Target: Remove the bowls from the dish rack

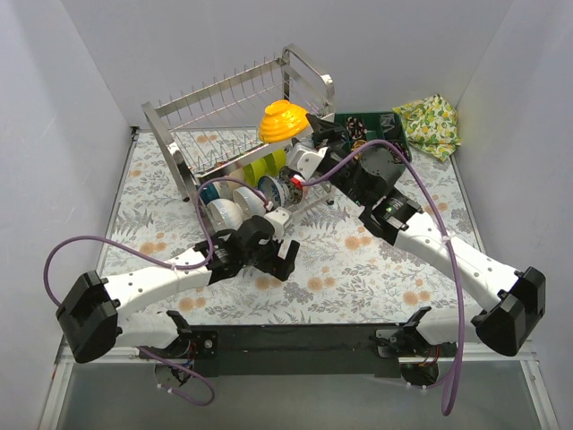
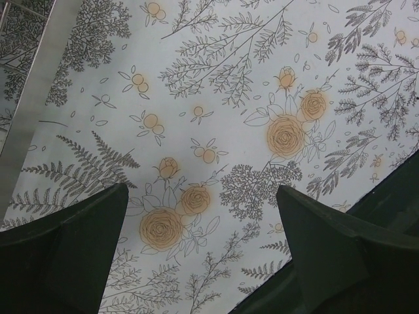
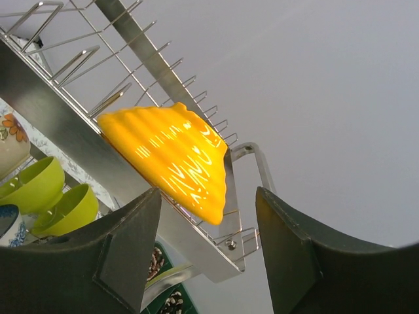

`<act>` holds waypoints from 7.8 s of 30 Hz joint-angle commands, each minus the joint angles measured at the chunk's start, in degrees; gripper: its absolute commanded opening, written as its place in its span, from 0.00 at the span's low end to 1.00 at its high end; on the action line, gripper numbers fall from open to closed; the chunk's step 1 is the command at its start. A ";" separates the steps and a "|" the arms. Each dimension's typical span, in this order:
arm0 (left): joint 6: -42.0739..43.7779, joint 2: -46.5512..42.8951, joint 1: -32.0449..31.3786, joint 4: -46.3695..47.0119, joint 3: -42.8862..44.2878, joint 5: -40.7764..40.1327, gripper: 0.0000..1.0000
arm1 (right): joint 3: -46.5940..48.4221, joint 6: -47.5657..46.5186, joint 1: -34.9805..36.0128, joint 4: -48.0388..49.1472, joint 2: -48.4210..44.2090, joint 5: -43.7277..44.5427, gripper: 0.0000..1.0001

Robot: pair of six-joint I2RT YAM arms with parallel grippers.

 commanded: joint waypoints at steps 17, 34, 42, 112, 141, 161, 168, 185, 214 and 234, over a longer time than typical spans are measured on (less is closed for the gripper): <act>0.97 -7.99 0.78 -0.82 -2.41 -7.30 0.98 | 7.23 -2.39 0.28 2.03 5.74 -1.04 0.58; 1.06 -7.37 0.96 -1.26 -2.15 -8.18 0.98 | 6.27 -12.23 0.80 7.65 7.76 7.39 0.38; 1.15 -7.29 1.05 -1.35 -2.15 -8.18 0.98 | 7.14 -16.97 1.60 10.55 10.31 9.50 0.17; 1.41 -10.27 2.37 -2.58 -2.33 -6.69 0.98 | -13.06 66.05 -38.73 -36.82 -16.23 20.43 0.01; 1.50 -12.47 2.37 -2.58 -2.59 -6.69 0.98 | -24.58 79.97 -63.27 -32.42 -1.21 -20.73 0.01; 2.03 -13.00 2.37 -2.23 -2.77 -7.83 0.98 | -29.50 75.48 -63.45 -27.77 -10.59 -16.77 0.89; 1.50 -15.98 2.54 -0.82 -3.38 -8.97 0.98 | -35.21 71.79 -56.25 -18.21 -21.76 -20.02 0.99; -11.41 -40.15 2.54 -5.63 -3.47 -9.13 0.98 | -44.10 66.17 -27.95 2.02 -20.90 -15.98 0.99; -28.13 -23.91 9.81 -11.37 -2.16 -50.29 0.95 | -41.73 61.42 -15.81 18.11 -4.63 -15.19 0.98; -28.74 -20.03 14.93 -10.40 -5.67 -41.93 0.55 | -34.96 58.78 -15.81 22.50 4.94 -12.73 0.97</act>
